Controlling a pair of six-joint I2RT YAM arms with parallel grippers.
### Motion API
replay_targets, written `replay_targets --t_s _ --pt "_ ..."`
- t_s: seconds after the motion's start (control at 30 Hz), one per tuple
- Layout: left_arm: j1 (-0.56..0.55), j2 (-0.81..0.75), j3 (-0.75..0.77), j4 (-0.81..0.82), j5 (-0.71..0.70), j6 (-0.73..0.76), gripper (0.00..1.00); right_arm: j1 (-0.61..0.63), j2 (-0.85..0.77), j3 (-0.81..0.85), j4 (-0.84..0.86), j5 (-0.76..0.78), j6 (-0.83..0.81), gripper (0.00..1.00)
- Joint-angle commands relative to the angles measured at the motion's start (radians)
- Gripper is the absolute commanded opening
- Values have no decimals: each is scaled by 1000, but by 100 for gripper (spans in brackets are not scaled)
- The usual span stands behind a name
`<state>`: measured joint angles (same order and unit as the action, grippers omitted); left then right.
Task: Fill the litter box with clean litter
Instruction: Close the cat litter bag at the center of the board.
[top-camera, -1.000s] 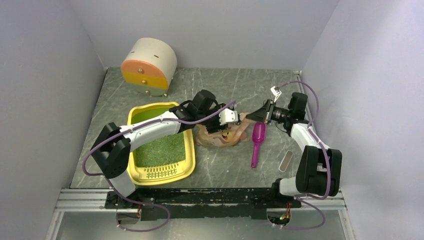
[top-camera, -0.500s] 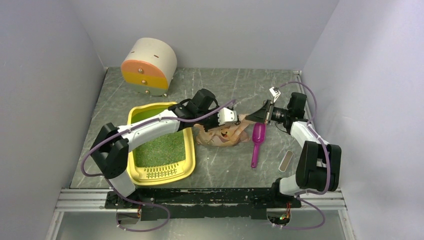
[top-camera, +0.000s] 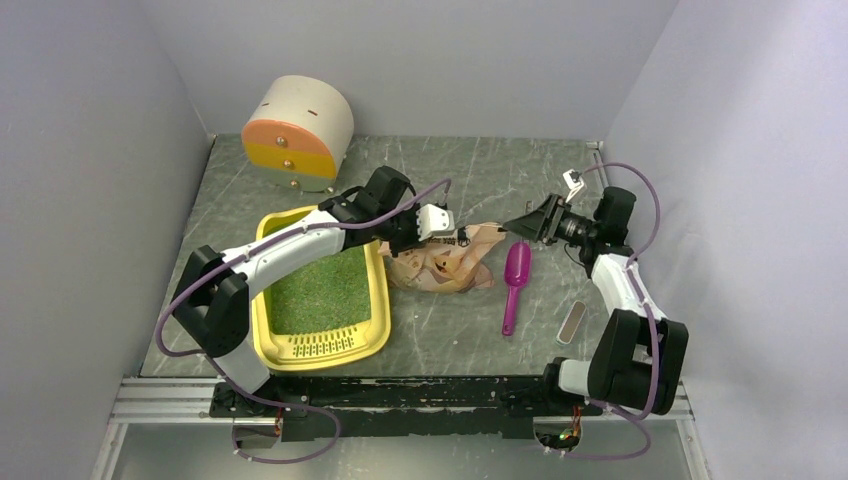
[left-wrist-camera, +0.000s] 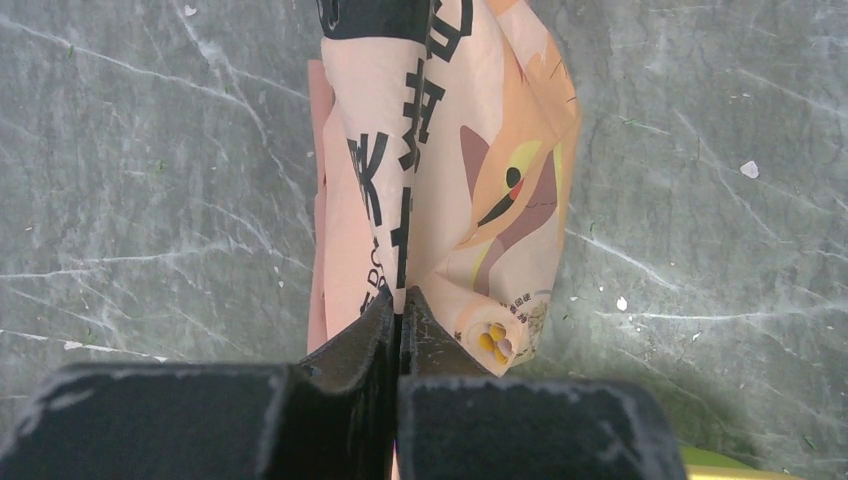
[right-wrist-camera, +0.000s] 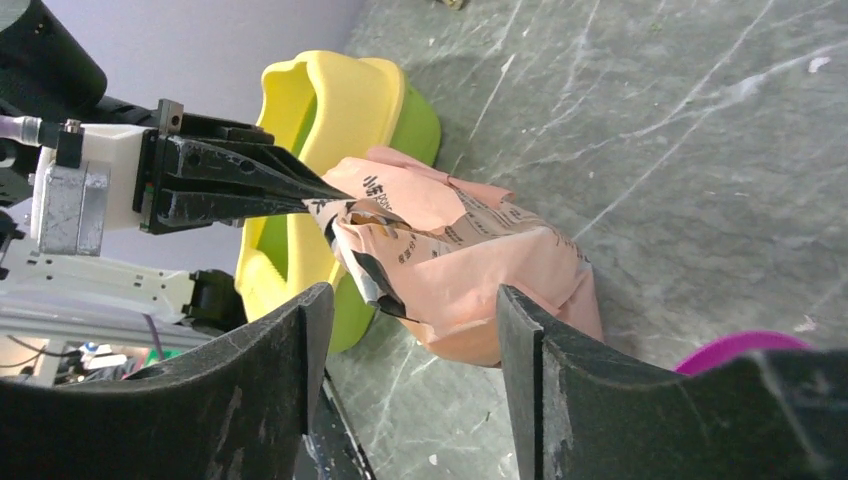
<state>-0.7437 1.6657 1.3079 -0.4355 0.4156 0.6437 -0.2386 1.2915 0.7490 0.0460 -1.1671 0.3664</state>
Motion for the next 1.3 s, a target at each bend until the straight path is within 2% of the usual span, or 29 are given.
replay_targets --t_s 0.0,0.1,0.2,0.3,0.37,0.4,0.47,0.53,0.57,0.6,0.63,0.67,0.73,0.77,0.87,0.97,1.03,1.1,1.17,1.27 --pt "6 -29 3 -45 45 16 5 4 35 -14 77 -31 29 65" --pt "7 -19 21 -59 67 22 5 79 46 -38 141 -53 -15 66" --pt "9 6 50 -93 83 32 5 174 31 -75 204 -1 -103 67" --pt "11 13 62 -119 92 44 5 184 7 -135 352 69 -123 68" --pt "15 6 55 -111 103 42 5 185 9 -178 477 24 -121 66" --pt "19 4 51 -105 111 40 5 185 27 -178 499 -22 -105 61" --pt "28 1 53 -102 120 40 5 178 103 -80 353 -132 -118 41" --pt "37 1 56 -110 119 50 5 169 205 57 79 -204 -156 8" --pt "40 0 58 -114 116 55 5 158 262 128 -79 -276 -233 0" --pt "46 -2 58 -115 111 62 5 154 302 190 -275 -318 -365 0" --pt "51 -5 57 -112 106 65 5 155 332 245 -561 -351 -554 0" --pt "59 -8 54 -104 105 65 5 155 362 294 -777 -425 -758 0" --pt "77 -13 51 -92 103 63 5 160 459 424 -1349 -458 -1315 0" --pt "88 -12 53 -91 107 65 5 164 506 455 -1425 -459 -1408 0" --pt "110 -16 50 -81 73 75 5 161 570 427 -1443 -459 -1417 0" --pt "111 -18 47 -72 29 76 5 132 547 388 -1443 -460 -1445 0" --pt "109 -40 25 -20 49 60 19 138 550 393 -1443 -460 -1426 0" --pt "97 -73 -12 69 94 51 27 140 556 390 -1443 -460 -1424 0" --pt "59 -93 -26 121 98 64 45 139 567 392 -1443 -460 -1415 0" --pt "-27 -96 -11 124 69 120 58 138 579 394 -1443 -460 -1410 0"
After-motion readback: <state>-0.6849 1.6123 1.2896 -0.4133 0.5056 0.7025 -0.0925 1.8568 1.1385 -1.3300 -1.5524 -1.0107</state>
